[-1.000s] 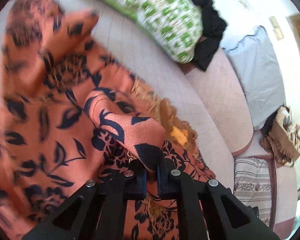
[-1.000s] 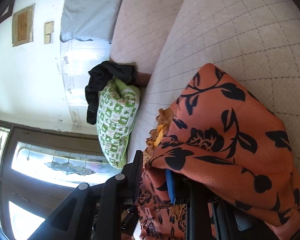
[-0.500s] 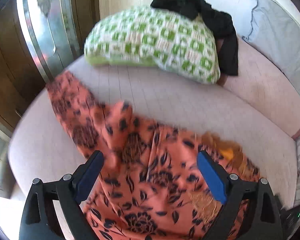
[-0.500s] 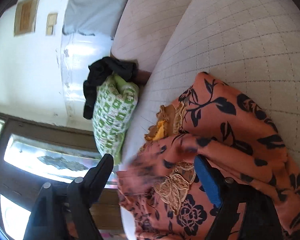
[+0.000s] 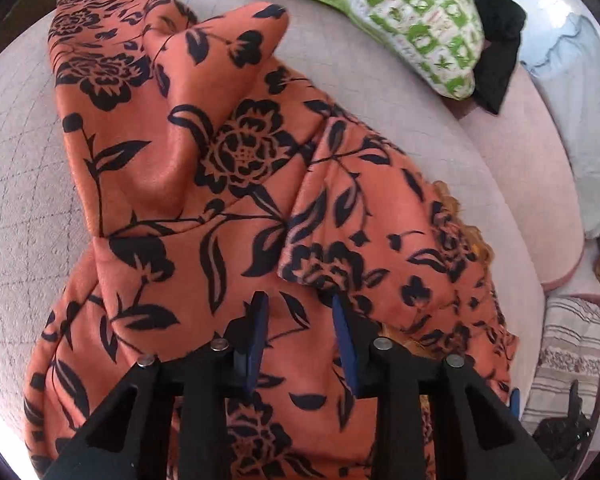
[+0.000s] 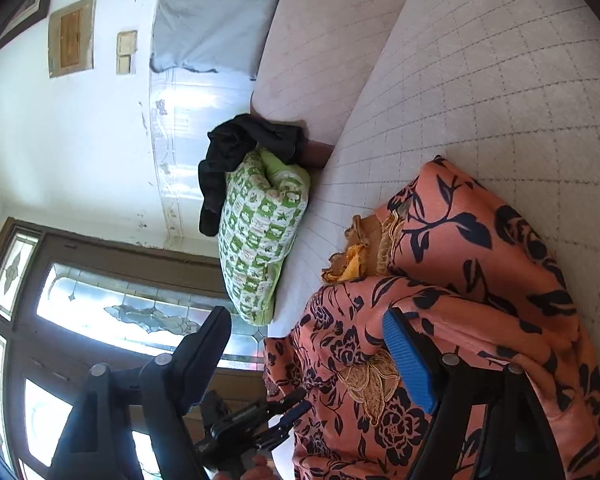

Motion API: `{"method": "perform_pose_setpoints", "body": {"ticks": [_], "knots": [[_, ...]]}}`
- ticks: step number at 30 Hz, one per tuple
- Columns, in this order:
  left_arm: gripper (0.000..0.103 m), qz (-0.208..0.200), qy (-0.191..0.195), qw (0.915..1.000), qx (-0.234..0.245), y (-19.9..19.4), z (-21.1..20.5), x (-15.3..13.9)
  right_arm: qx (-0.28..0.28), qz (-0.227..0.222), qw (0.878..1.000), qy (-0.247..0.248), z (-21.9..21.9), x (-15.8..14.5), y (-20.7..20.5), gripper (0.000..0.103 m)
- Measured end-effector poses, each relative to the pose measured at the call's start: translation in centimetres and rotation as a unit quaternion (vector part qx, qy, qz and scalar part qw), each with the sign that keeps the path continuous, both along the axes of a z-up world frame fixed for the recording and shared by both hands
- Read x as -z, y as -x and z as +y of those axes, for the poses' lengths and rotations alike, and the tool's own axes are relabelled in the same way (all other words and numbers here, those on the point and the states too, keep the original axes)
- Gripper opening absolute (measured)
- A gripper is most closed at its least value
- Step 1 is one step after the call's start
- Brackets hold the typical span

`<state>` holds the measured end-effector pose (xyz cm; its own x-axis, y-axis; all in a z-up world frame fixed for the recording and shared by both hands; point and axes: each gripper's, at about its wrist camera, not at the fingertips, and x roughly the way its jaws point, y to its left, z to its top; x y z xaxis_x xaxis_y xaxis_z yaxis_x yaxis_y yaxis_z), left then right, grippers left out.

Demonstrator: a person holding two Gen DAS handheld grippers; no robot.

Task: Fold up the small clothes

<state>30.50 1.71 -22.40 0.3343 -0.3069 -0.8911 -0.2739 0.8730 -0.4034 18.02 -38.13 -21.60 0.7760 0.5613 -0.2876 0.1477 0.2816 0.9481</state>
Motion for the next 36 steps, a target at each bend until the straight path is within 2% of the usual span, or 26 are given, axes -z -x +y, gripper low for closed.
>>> {"method": "perform_pose_setpoints", "body": {"ticks": [2, 4, 7, 10, 12, 13, 14, 15, 20, 24, 25, 27, 28, 29, 30, 31, 32, 34, 36], "knots": [[0.045, -0.009, 0.022, 0.9996, -0.016, -0.2, 0.2, 0.3, -0.004, 0.002, 1.0, 0.007, 0.2, 0.0, -0.2, 0.079], [0.052, -0.017, 0.047, 0.9981, -0.037, -0.6, 0.5, 0.3, -0.003, 0.001, 1.0, 0.008, 0.2, -0.1, -0.2, 0.079], [0.054, -0.02, 0.069, 0.9955, -0.061, -1.2, 0.6, 0.6, 0.004, 0.001, 1.0, 0.008, -0.3, 0.0, 0.0, 0.077], [0.052, -0.022, 0.075, 0.9947, -0.068, -1.9, 0.5, 1.0, 0.02, 0.005, 1.0, 0.013, -1.2, 0.0, 0.4, 0.072], [0.023, -0.024, 0.066, 0.9953, -0.067, -2.1, 0.6, 0.8, 0.037, 0.004, 0.999, 0.022, -2.1, -0.2, 0.7, 0.066], [0.009, -0.019, 0.062, 0.9956, -0.067, -2.2, 0.7, 0.9, 0.047, 0.002, 0.999, 0.028, -2.7, -0.4, 0.9, 0.058], [0.009, -0.013, 0.068, 0.9951, -0.071, -2.3, 0.9, 1.1, 0.059, 0.0, 0.998, 0.036, -3.3, -0.6, 1.2, 0.052], [0.009, -0.014, 0.075, 0.9941, -0.077, -2.3, 1.4, 1.1, 0.07, 0.001, 0.996, 0.046, -3.8, -0.8, 1.4, 0.051], [0.008, -0.055, 0.026, 0.9964, -0.058, -0.9, 2.6, -2.3, 0.09, 0.023, 0.994, 0.054, -5.4, -0.5, 1.7, 0.048], [0.008, -0.065, -0.061, 0.9959, -0.018, 0.7, 3.9, -5.2, 0.086, 0.03, 0.994, 0.058, -5.5, -0.4, 1.8, 0.047], [0.009, -0.052, -0.066, 0.9964, -0.011, 0.8, 4.3, -5.0, 0.079, 0.031, 0.995, 0.058, -5.2, -0.3, 1.7, 0.048], [0.012, 0.017, -0.064, 0.9977, 0.016, 0.5, 5.1, -2.9, 0.06, 0.029, 0.996, 0.059, -4.2, -0.3, 1.2, 0.048], [0.012, 0.044, -0.061, 0.9971, 0.014, 0.6, 5.8, -1.9, 0.043, 0.029, 0.997, 0.062, -3.5, -0.2, 0.8, 0.048], [0.014, 0.051, -0.049, 0.9975, 0.009, 0.8, 6.4, -1.4, 0.024, 0.03, 0.997, 0.067, -2.6, -0.1, 0.5, 0.047], [0.016, 0.049, -0.036, 0.9981, 0.007, 1.1, 7.2, -1.2, -0.003, 0.037, 0.997, 0.073, -1.6, 0.2, -0.1, 0.048], [0.022, 0.044, -0.03, 0.9985, 0.004, 1.4, 8.0, -1.3, -0.039, 0.053, 0.994, 0.082, -0.3, 0.7, -0.9, 0.048], [0.033, 0.037, -0.026, 0.999, -0.001, 1.8, 9.0, -1.5, -0.065, 0.075, 0.991, 0.094, 0.6, 1.3, -1.4, 0.048], [0.049, 0.01, -0.012, 0.9993, -0.034, 2.6, 12.1, -2.4, -0.105, 0.137, 0.975, 0.136, 2.5, 3.0, -2.3, 0.047], [0.052, -0.005, -0.01, 0.9966, -0.081, 2.8, 15.2, -3.1, -0.104, 0.141, 0.973, 0.153, 3.0, 3.2, -2.3, 0.047]]}}
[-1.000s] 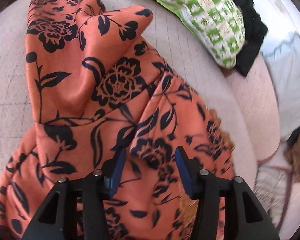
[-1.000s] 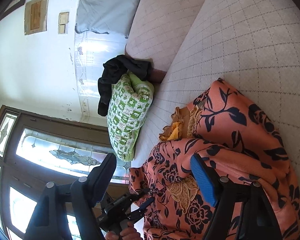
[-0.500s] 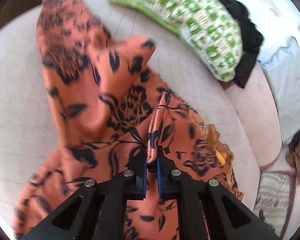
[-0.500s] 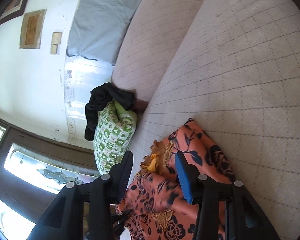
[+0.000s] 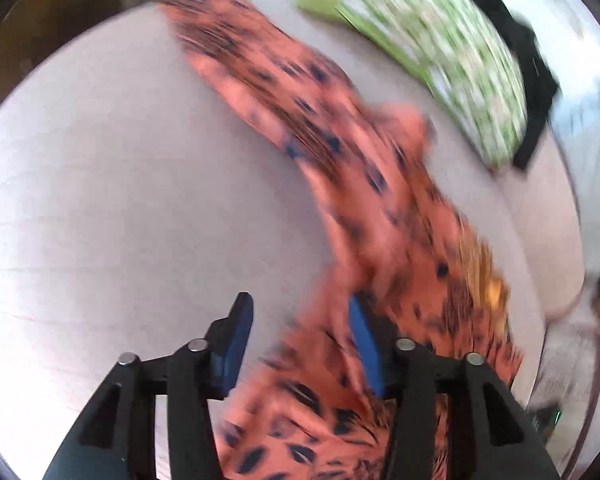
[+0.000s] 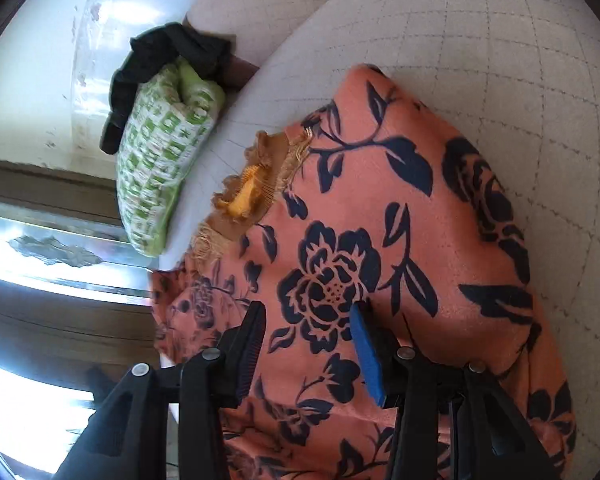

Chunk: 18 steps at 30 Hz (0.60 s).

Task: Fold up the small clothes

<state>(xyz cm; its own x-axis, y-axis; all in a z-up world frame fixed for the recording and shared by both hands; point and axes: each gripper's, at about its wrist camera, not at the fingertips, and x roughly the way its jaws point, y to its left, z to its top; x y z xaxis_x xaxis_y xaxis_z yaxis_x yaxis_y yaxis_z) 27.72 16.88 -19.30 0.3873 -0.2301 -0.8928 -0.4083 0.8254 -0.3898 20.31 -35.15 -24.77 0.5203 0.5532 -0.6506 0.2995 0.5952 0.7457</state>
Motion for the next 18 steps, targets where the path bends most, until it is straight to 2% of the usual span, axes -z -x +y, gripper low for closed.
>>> {"method": "perform_pose_setpoints", "body": {"ticks": [3, 4, 6, 10, 12, 15, 18], "knots": [[0.059, -0.017, 0.002, 0.997, -0.076, -0.6, 4.5, -0.3, 0.002, -0.051, 0.999, 0.005, 0.2, -1.8, 0.4, 0.05], [0.061, -0.022, 0.008, 0.9947, -0.1, -1.2, 5.8, -0.1, 0.004, -0.065, 0.998, 0.012, 0.3, -2.3, 0.5, 0.054], [0.062, -0.03, 0.041, 0.9889, -0.14, -2.9, 7.6, 0.8, 0.007, -0.078, 0.997, 0.025, 0.7, -2.8, 0.6, 0.055], [0.063, -0.044, 0.109, 0.9748, -0.189, -6.9, 9.4, 3.2, 0.002, -0.077, 0.997, 0.021, 1.8, -2.6, 0.2, 0.055], [0.067, -0.057, 0.13, 0.9672, -0.211, -8.2, 9.8, 3.9, -0.001, -0.079, 0.996, 0.031, 2.2, -2.7, -0.1, 0.055], [0.073, -0.087, 0.137, 0.9583, -0.235, -10.3, 10.7, 4.3, -0.005, -0.081, 0.996, 0.042, 2.8, -2.7, -0.7, 0.055], [0.069, -0.101, 0.13, 0.9582, -0.234, -12.0, 11.3, 4.2, -0.005, -0.078, 0.996, 0.048, 2.8, -2.5, -0.8, 0.055]]}}
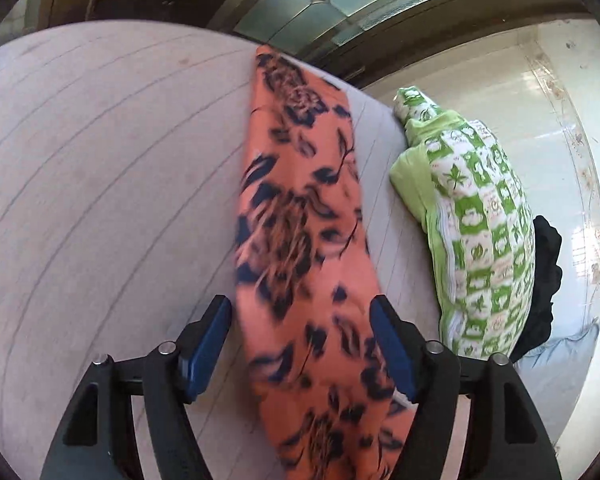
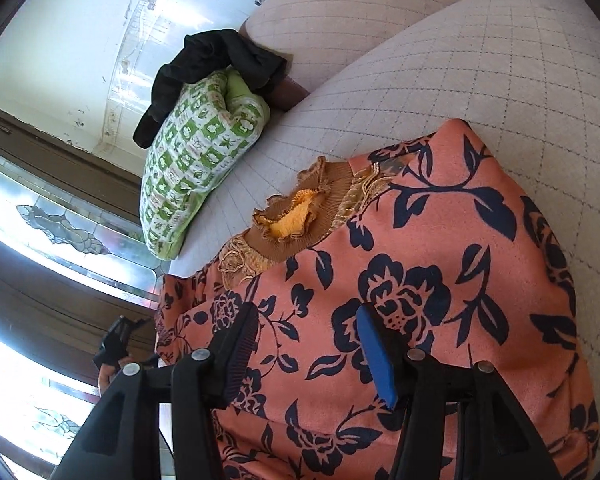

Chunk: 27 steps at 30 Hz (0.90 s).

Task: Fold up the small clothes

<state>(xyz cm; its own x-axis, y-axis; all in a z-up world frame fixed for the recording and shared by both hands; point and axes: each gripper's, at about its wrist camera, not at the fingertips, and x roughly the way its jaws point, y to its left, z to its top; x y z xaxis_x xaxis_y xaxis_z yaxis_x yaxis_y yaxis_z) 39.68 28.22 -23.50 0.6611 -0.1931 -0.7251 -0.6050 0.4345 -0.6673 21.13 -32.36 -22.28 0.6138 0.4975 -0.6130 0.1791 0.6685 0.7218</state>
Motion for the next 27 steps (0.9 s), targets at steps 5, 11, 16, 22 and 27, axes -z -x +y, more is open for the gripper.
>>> {"method": "perform_pose_setpoints", "body": {"ticks": [5, 11, 16, 22, 27], "knots": [[0.006, 0.034, -0.089, 0.9943, 0.047, -2.4, -1.5, -0.5, 0.014, 0.003, 1.0, -0.003, -0.4, 0.3, -0.2, 0.055], [0.006, -0.039, -0.191, 0.9688, 0.153, -2.3, -8.9, -8.1, 0.034, -0.014, 0.999, -0.004, -1.5, -0.6, 0.5, 0.055], [0.006, -0.091, -0.286, 0.9063, 0.298, 0.3, -19.6, -14.7, 0.059, -0.027, 0.998, -0.019, -2.8, -1.6, 1.2, 0.055], [0.01, -0.12, -0.398, 0.7259, 0.548, 11.1, -39.9, -16.2, 0.096, -0.053, 0.994, -0.029, -5.3, -3.6, 2.6, 0.055], [0.072, -0.135, -0.501, 0.5893, 0.619, 20.7, -47.9, -11.1, 0.141, -0.058, 0.988, -0.032, -8.2, -4.2, 4.0, 0.06]]}}
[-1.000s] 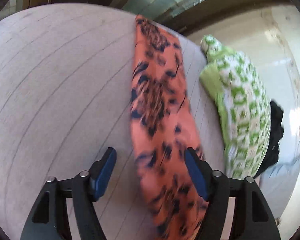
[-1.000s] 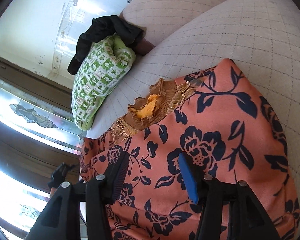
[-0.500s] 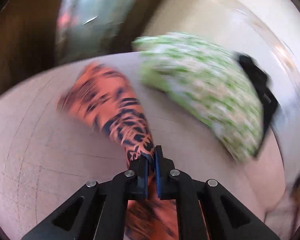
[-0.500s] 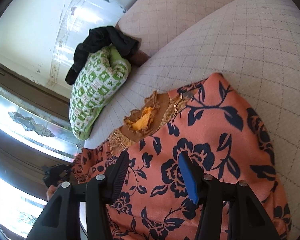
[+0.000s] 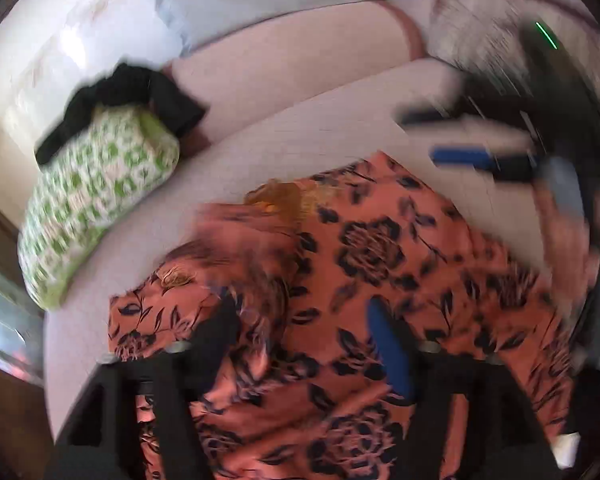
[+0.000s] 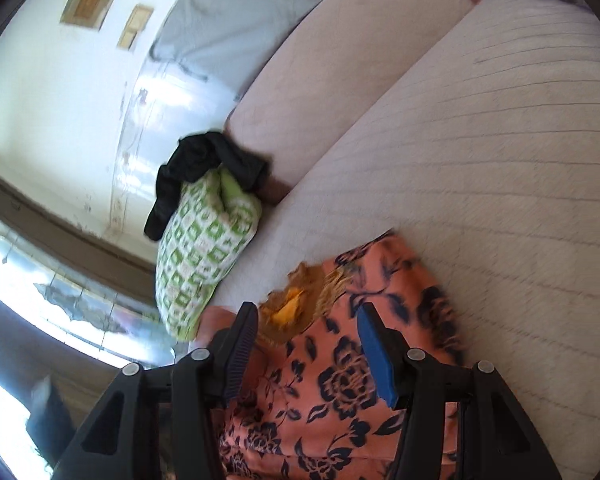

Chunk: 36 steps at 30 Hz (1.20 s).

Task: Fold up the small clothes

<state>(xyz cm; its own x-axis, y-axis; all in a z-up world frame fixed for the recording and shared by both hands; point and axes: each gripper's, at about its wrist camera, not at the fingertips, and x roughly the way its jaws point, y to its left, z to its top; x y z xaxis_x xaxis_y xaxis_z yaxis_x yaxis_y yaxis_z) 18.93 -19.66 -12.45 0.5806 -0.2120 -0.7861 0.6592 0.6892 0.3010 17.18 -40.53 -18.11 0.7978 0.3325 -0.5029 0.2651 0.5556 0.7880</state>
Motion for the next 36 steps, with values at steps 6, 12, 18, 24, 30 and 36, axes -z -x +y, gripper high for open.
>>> {"method": "perform_pose_setpoints", "body": {"ticks": [6, 12, 18, 24, 30, 36], "knots": [[0.073, 0.034, 0.162, 0.9737, -0.156, -0.3, 8.7, 0.0, -0.002, 0.011, 1.0, -0.017, -1.3, 0.4, -0.1, 0.067], [0.079, -0.016, 0.259, 0.8884, -0.378, -5.2, 19.6, -0.9, -0.078, -0.005, 0.994, 0.071, 3.4, -1.8, -1.9, 0.067], [0.078, 0.087, 0.201, 0.8427, -0.492, -9.4, 21.8, 6.3, -0.156, -0.002, 0.966, 0.208, 11.0, -3.0, -3.0, 0.067], [0.079, 0.071, 0.185, 0.8398, -0.505, -9.0, 22.1, 5.9, -0.192, 0.025, 0.939, 0.286, 16.6, -2.1, -7.4, 0.067], [0.079, 0.075, 0.189, 0.8347, -0.512, -9.1, 22.6, 6.0, -0.246, 0.111, 0.882, 0.386, 23.9, 1.2, -17.0, 0.064], [0.079, 0.079, 0.19, 0.8328, -0.514, -9.7, 22.4, 6.2, -0.254, 0.171, 0.844, 0.441, 24.7, 4.1, -19.6, 0.011]]}}
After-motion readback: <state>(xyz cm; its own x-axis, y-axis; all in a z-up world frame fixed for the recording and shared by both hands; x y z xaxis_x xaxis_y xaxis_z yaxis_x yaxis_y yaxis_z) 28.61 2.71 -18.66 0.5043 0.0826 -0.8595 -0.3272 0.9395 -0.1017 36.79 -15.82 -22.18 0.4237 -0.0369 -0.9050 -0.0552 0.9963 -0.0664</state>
